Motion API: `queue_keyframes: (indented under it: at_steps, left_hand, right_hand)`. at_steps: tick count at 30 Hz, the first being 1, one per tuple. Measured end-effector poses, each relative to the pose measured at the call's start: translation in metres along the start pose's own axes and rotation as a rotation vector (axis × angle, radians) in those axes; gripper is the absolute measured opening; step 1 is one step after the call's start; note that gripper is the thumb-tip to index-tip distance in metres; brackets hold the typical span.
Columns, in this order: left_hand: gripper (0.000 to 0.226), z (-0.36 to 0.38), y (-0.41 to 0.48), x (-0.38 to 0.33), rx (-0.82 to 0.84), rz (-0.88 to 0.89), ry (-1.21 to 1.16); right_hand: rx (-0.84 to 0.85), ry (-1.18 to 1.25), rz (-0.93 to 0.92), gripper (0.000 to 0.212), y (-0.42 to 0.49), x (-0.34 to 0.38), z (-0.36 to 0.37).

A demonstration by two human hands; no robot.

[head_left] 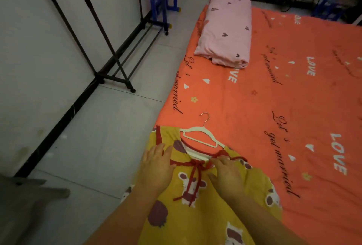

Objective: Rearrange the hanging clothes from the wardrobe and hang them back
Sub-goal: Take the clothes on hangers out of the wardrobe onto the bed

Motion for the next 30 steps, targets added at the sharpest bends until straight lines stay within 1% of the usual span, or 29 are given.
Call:
queue_keyframes:
  at_steps: [7, 13, 16, 19, 22, 26, 30]
  left_hand:
    - [0.057, -0.048, -0.047, 0.028, -0.019, 0.013, -0.020]
    - [0.054, -0.110, -0.111, 0.078, -0.103, 0.001, -0.070]
    - [0.050, -0.140, -0.148, 0.115, -0.169, -0.053, -0.103]
    - [0.052, -0.162, -0.187, 0.161, -0.224, -0.157, -0.103]
    - [0.054, -0.183, -0.238, 0.213, -0.293, -0.317, -0.099]
    - [0.054, -0.201, -0.336, 0.272, -0.383, -0.571, -0.109]
    - [0.056, -0.206, -0.456, 0.314, -0.463, -0.854, -0.089]
  right_hand:
    - [-0.014, -0.013, -0.067, 0.048, -0.023, 0.072, -0.036]
    - [-0.012, -0.058, -0.173, 0.053, -0.051, 0.165, -0.070]
    - [0.002, -0.065, -0.273, 0.054, -0.066, 0.218, -0.082]
    - [0.021, -0.102, -0.433, 0.053, -0.079, 0.274, -0.087]
    - [0.048, -0.110, -0.619, 0.053, -0.096, 0.333, -0.088]
    - [0.123, -0.108, -0.896, 0.054, -0.137, 0.414, -0.083]
    - [0.173, -0.071, -1.148, 0.052, -0.202, 0.493, -0.071]
Point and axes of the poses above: each hand's wrist, its own y-axis towards the middle knuckle, its own z-axis out of the palm, x = y × z, the point moved 9 cm from there along y, towards the middle knuckle, and after that the axes turned 15 degrees about -z, right-handed, at the moved point
